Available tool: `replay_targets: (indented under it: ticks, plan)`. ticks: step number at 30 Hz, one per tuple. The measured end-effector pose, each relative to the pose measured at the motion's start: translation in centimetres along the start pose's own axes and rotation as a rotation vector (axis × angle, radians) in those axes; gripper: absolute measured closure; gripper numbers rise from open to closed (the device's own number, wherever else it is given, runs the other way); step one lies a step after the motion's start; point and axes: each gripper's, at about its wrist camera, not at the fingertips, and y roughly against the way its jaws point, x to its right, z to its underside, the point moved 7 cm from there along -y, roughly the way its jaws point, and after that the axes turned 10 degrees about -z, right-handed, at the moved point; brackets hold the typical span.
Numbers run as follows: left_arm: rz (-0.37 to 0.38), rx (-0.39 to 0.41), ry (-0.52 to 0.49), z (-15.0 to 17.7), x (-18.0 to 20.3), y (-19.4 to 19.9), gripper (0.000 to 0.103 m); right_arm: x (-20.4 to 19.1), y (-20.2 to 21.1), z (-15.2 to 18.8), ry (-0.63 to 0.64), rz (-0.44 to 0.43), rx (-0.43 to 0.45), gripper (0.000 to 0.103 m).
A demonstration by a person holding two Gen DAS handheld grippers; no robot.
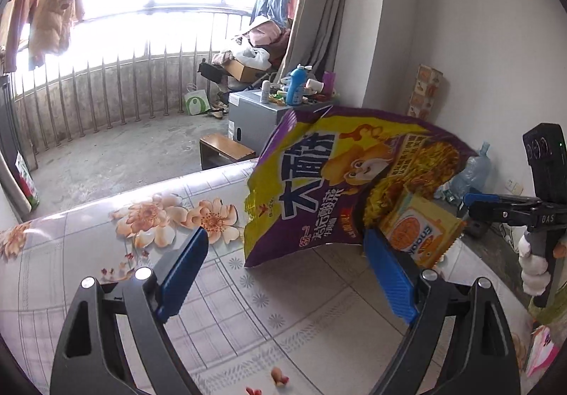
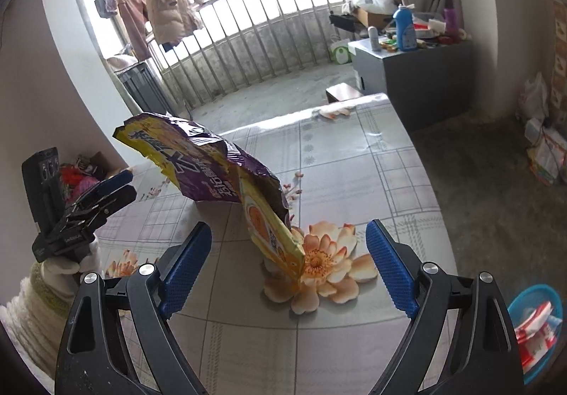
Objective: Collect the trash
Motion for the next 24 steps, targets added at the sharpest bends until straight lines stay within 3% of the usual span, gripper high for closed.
replay_targets:
  ticks: [4,7,10,15,18,20,24]
  plan:
    - [0.049,-0.024,-0.034,-0.2,-0.1,-3.7,0.016,0.8,-3.6,0.3,0.039,-0.041,-0.091,0.019]
    - [0.106,-0.031,-0.057,-0.4,0.6,-5.1,0.017,1.1,-5.5,0.5,0.046,-0.074,-0.133,0.026]
    - [0.159,-0.045,-0.077,-0.4,1.4,-5.7,0.028,1.1,-6.8,0.7,0.018,-0.122,-0.159,0.041]
    - [0.216,-0.071,-0.086,0.6,2.7,-5.5,0.063,0.0,-7.6,1.1,-0.011,-0.201,-0.198,0.085]
    - [0.219,-0.091,-0.107,1.5,3.5,-4.5,0.086,-1.4,-7.1,1.8,-0.005,-0.227,-0.218,0.093]
    - [0.227,-0.101,-0.113,2.2,4.1,-3.6,0.095,-2.4,-6.3,2.4,-0.003,-0.231,-0.224,0.095]
    - [0.318,-0.146,0.005,3.5,4.6,-0.4,0.099,-4.5,-3.6,3.9,-0.056,-0.272,-0.227,0.096]
